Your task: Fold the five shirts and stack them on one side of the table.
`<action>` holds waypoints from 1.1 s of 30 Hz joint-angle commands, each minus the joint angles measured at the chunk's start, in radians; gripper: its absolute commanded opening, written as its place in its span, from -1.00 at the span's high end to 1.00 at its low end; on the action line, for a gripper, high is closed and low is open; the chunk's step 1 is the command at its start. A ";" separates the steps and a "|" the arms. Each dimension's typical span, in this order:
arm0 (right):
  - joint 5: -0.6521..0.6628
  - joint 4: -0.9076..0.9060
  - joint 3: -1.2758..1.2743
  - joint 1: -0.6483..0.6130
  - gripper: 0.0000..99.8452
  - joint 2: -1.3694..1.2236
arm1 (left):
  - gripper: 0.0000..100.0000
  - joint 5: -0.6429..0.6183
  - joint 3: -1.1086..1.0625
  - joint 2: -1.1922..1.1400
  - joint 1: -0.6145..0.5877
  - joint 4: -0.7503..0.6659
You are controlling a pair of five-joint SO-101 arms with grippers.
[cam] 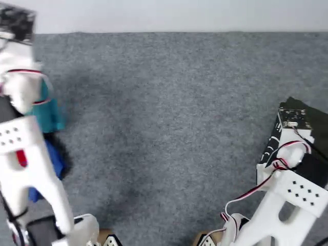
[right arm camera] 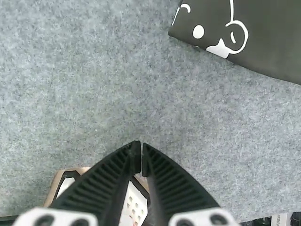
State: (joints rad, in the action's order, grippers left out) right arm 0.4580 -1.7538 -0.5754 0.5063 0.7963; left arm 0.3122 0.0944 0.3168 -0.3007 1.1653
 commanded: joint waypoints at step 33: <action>-0.003 -0.041 0.003 0.012 0.98 0.015 | 0.57 -0.137 0.005 0.012 0.695 0.551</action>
State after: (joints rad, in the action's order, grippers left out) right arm 0.4580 -1.7538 -0.5754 0.5063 0.7963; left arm 0.1665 0.0376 0.3291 0.4664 1.7039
